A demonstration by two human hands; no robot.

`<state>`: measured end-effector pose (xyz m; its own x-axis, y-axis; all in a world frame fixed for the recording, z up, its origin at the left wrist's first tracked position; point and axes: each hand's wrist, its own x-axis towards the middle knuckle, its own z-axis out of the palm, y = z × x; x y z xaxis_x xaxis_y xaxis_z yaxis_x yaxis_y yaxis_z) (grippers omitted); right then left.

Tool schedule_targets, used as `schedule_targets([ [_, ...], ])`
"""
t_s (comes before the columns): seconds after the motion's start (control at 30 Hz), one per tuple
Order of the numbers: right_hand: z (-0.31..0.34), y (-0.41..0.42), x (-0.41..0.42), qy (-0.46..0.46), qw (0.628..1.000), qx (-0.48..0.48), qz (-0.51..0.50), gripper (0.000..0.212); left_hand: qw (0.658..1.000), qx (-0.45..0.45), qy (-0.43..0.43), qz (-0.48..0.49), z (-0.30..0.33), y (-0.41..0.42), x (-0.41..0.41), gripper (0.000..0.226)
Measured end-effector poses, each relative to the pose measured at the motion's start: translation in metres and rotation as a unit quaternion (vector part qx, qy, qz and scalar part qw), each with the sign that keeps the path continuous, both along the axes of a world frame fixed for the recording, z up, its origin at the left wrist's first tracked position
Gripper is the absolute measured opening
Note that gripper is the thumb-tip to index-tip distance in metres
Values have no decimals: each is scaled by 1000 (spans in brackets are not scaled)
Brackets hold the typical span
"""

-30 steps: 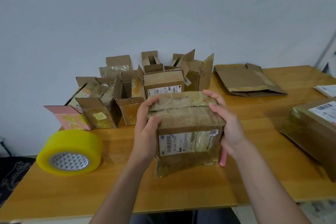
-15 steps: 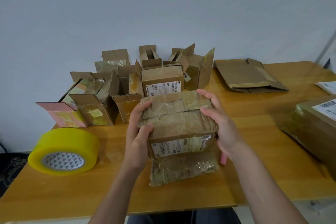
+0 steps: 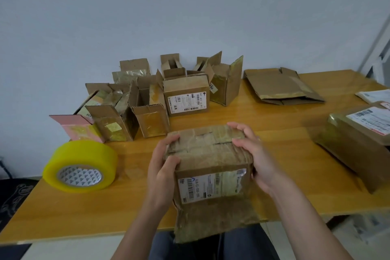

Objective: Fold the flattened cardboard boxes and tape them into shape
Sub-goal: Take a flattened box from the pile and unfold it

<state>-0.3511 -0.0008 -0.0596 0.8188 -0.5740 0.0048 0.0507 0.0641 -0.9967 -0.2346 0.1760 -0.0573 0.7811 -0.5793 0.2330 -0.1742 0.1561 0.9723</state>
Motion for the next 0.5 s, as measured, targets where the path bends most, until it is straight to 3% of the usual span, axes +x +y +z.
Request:
schedule_targets([
  [0.07,-8,3,0,-9,1000,-1,3,48,1000,-13,3,4,-8,2,-2,45],
  [0.27,8,12,12,-5,1000,-19,-23,38,999,-34,10,-4,-10,-7,17,42],
  [0.4,18,15,20,-50,997,2,-65,30,994,-42,-82,58,-19,-14,28,44],
  [0.5,10,11,21,-59,992,-34,-109,20,988,-60,-126,64,-25,-16,30,36],
])
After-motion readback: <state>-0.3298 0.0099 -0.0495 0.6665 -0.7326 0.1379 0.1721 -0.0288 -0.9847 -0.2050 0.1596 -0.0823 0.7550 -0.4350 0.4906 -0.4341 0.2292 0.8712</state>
